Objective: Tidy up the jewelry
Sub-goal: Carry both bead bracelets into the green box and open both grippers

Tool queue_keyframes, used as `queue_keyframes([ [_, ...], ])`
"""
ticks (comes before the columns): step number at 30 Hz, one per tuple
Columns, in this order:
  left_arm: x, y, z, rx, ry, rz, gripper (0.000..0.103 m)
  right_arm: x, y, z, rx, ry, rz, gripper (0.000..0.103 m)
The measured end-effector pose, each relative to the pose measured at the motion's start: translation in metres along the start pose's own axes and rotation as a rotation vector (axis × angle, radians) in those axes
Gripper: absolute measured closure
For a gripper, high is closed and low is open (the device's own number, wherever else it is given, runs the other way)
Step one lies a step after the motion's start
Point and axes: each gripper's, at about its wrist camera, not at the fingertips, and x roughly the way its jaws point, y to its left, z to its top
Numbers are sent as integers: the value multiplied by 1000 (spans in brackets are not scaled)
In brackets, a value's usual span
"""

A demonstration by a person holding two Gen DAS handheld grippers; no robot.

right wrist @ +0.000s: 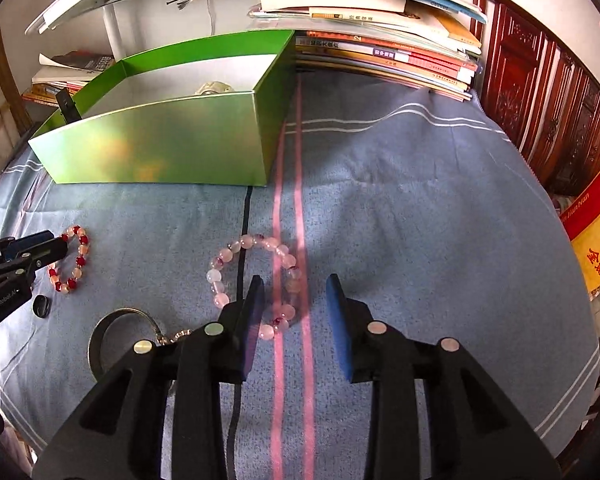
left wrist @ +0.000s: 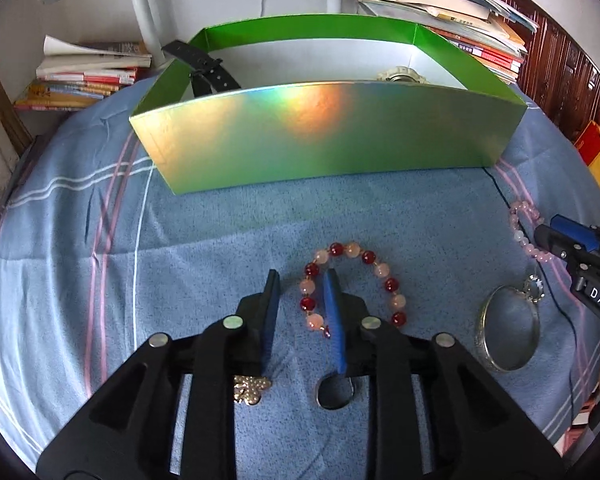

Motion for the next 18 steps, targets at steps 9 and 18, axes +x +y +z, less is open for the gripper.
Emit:
queue_keyframes([
  [9,-6,-9,-2,30,-2,7,95,-8,14,1,-39,-10,51,95],
  [18,-53,-1,15,8,-105,-8,95,-65,27,26,-71,-155,83,95],
])
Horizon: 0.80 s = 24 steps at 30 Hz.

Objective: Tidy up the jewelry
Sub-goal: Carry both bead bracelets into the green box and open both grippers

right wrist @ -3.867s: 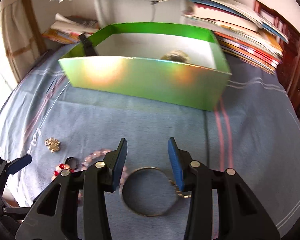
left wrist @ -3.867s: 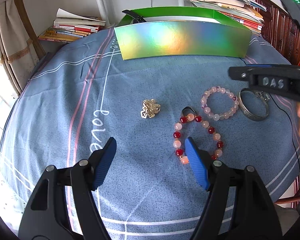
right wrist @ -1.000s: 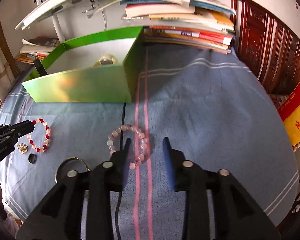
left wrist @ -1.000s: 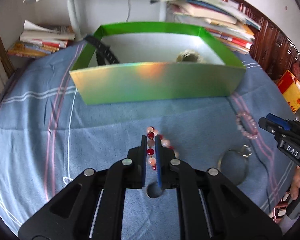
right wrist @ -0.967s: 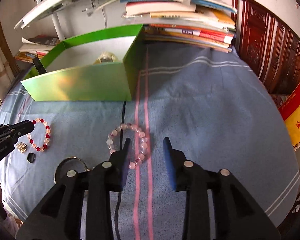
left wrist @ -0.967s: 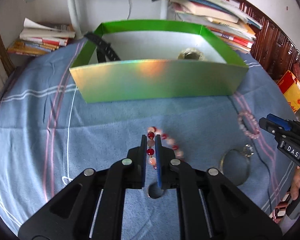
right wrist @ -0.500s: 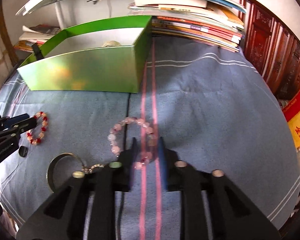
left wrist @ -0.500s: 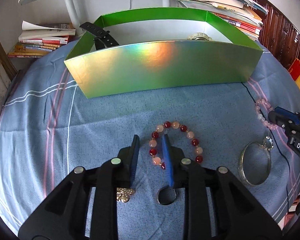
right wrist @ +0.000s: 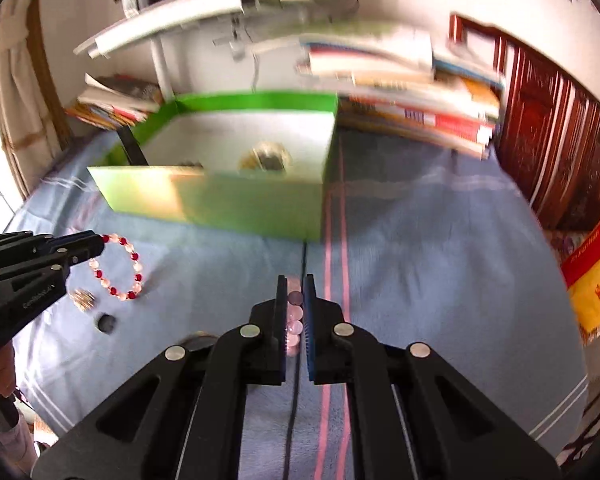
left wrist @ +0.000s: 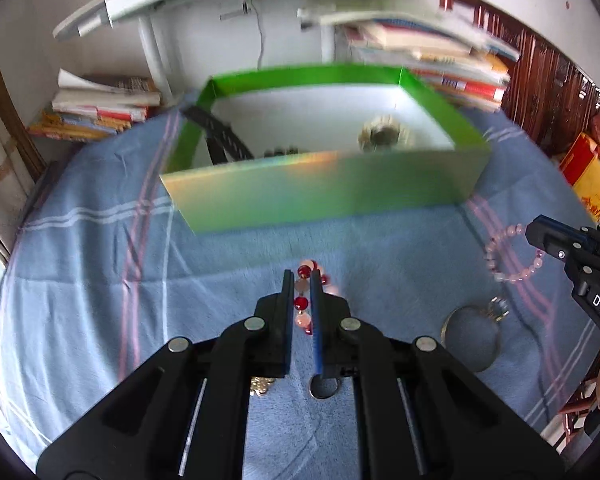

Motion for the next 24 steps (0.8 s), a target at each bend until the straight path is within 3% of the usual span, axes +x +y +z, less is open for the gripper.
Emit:
queue_keyframes([
  [9,-44,12,58,13,-133,17,95,-32,13,65,-47,-145,39,95],
  [14,-42,16,105,8,-163,17,95,-9,18,109,-43,-155,53,95],
  [19,16,12,133,3,-84,22,95,50,20,115,-34,-48,39,95],
  [24,67,7,129,-9,-19,17,95,88,16,102,-16,29,31,95],
])
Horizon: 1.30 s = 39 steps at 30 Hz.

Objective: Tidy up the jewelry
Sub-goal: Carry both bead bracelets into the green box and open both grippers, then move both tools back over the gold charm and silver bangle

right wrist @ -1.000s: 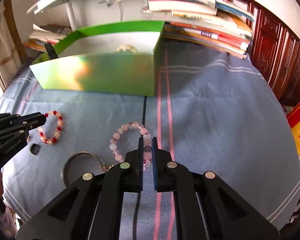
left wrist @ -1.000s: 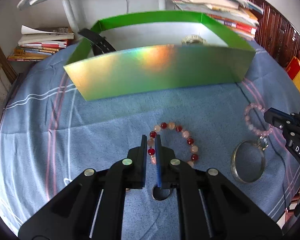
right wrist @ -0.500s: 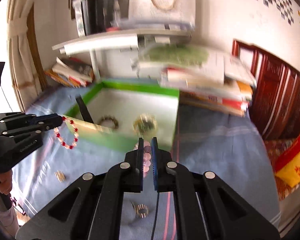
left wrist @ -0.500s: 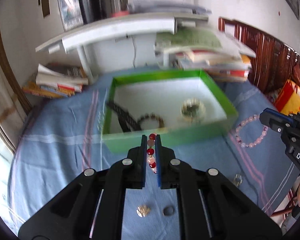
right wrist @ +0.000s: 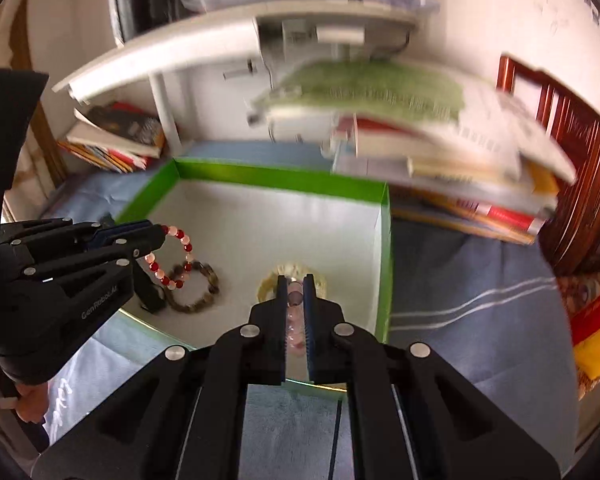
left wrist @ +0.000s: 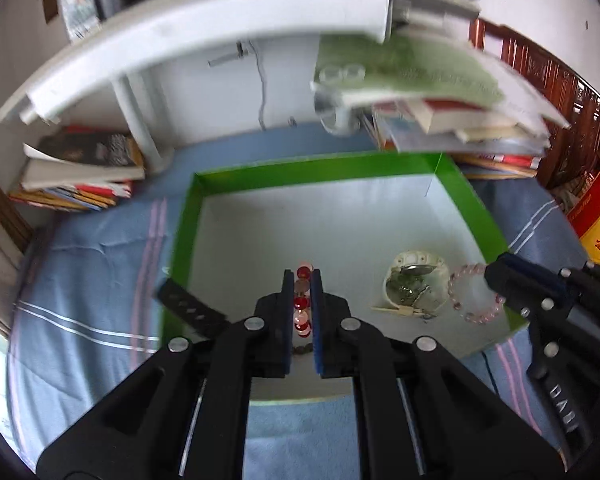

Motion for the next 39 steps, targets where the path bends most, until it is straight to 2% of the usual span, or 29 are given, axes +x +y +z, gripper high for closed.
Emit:
queue_keyframes([
  [3,12,-2,-3,-5,19,-10,95,6,-2,-6,-1,3,-9,95],
  [5,12,-1,-3,-13,12,-15,94,0,-4,-8,3,-13,-22,91],
  [6,10,1,-3,-20,8,-16,94,-6,-5,-10,9,-13,-7,81],
  [7,6,3,-4,-26,3,-15,88,-10,-7,-12,12,-11,11,74],
  [8,0,5,-5,-30,-2,-18,80,-18,-8,-17,13,-9,28,74],
  [10,-14,10,-13,-30,-18,-17,78,-33,-11,-30,7,-18,32,74],
  [11,-23,14,-21,-28,-29,-10,76,-43,-13,-40,5,-23,33,74],
  [14,-43,28,-55,-39,-20,52,55,-59,-22,-74,17,-3,50,67],
  [16,-51,39,-89,-52,1,106,49,-65,-30,-97,47,25,63,60],
  [19,-57,51,-131,-89,47,101,42,-74,-40,-131,101,58,80,49],
  [21,-63,58,-157,-119,70,90,40,-78,-41,-148,125,86,87,49],
  [24,-69,63,-180,-141,84,109,34,-83,-27,-162,92,102,104,49],
  [27,-68,61,-190,-140,95,105,33,-85,-2,-166,29,99,164,49],
  [32,-64,49,-195,-125,106,80,33,-68,37,-163,-61,133,171,49],
  [33,-63,46,-195,-117,107,77,33,-63,43,-163,-73,146,163,51],
  [34,-62,43,-195,-107,108,77,33,-59,47,-163,-84,156,157,59],
  [39,-59,33,-197,-78,112,69,32,-49,57,-165,-120,169,125,81],
])
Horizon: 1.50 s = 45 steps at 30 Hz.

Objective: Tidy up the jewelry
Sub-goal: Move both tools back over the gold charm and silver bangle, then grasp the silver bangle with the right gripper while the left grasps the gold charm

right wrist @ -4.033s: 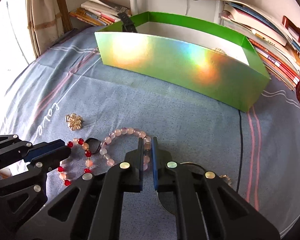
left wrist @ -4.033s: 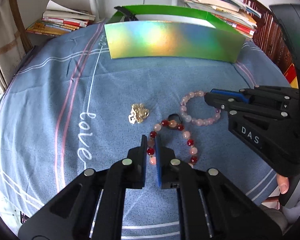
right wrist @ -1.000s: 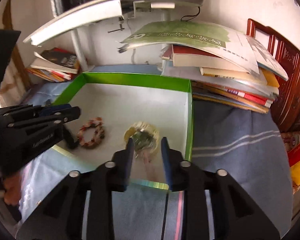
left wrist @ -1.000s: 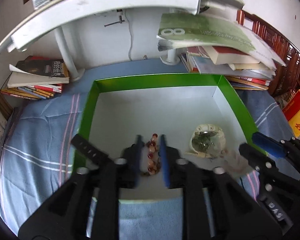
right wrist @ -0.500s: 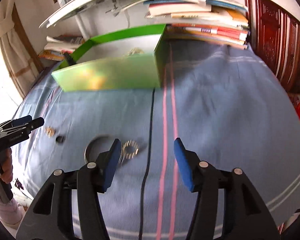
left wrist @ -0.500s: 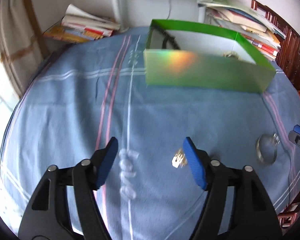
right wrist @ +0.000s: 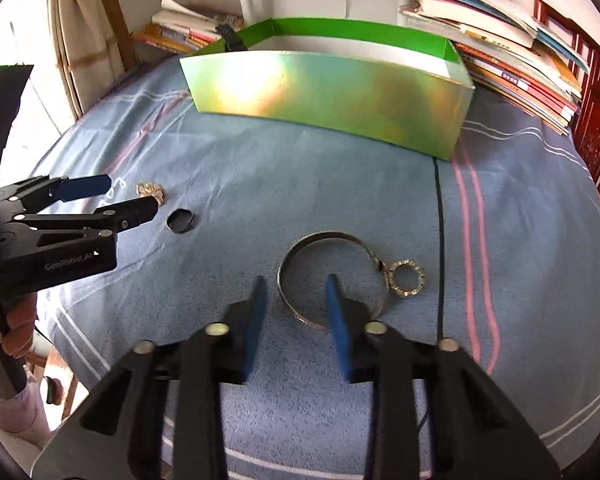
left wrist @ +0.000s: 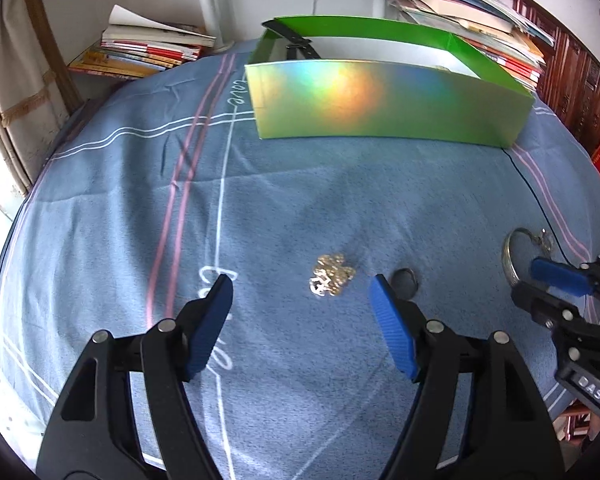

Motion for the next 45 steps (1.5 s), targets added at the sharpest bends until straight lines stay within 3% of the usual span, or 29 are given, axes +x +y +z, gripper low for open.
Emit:
queue_keyframes([
  [3,3,-3,0,4,4,0,32,4,-4,5,13,-2,-19,93],
  [11,4,-14,0,20,11,1,32,10,-36,17,123,-25,-92,94],
  [19,7,-11,-1,8,18,1,31,-1,-30,10,97,-42,-48,81],
  [34,9,-9,0,-10,6,1,32,4,-26,8,88,-35,-72,77],
  [39,7,-14,0,-4,3,-23,46,4,-24,8,83,-37,-76,77],
  [45,3,-32,-4,35,11,-94,47,4,-24,8,87,-38,-65,77],
])
